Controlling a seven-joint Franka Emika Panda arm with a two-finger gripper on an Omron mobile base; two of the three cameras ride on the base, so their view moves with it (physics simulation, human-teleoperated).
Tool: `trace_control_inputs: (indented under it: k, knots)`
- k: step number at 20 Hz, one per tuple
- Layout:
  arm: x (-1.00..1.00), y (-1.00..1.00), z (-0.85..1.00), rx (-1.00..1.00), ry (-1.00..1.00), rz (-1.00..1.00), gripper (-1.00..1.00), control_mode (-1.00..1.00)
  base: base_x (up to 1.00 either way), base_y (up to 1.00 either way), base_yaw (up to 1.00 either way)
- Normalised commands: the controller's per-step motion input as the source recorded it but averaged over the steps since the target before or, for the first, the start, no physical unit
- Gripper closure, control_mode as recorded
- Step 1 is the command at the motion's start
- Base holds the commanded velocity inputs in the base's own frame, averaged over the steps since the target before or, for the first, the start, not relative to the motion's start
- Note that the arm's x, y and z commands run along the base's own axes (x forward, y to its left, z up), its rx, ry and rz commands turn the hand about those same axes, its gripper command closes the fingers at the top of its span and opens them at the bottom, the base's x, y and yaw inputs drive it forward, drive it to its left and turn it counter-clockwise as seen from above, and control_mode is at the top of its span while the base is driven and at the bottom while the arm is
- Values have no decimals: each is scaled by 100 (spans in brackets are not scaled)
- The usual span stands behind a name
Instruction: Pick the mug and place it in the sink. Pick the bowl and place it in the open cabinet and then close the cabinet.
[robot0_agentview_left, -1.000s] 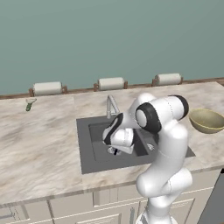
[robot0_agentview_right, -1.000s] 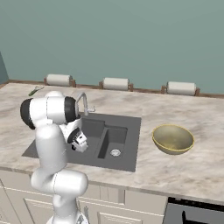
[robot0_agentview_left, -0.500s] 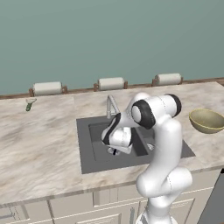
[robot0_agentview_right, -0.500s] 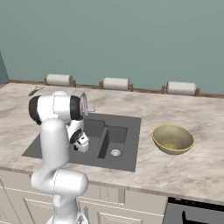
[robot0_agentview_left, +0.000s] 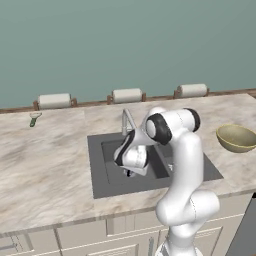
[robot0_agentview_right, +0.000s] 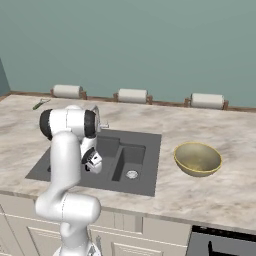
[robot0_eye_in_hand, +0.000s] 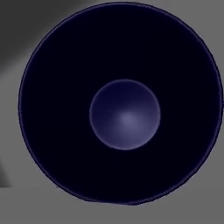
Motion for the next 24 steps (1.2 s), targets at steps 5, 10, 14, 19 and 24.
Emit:
trace_control_inputs:
  k: [5,10,14,19,24]
  knots:
    - [19,0,-28,0,0,0,100,-100,0,0,0]
    - [22,0,-32,0,0,0,-100,-100,0,0,0]
    - [10,-2,-28,0,0,0,-100,-100,0,0,0]
    - [-2,-20,-3,0,0,0,-100,-100,0,0,0]
    - [-15,-37,0,0,0,0,-100,-100,0,0,0]
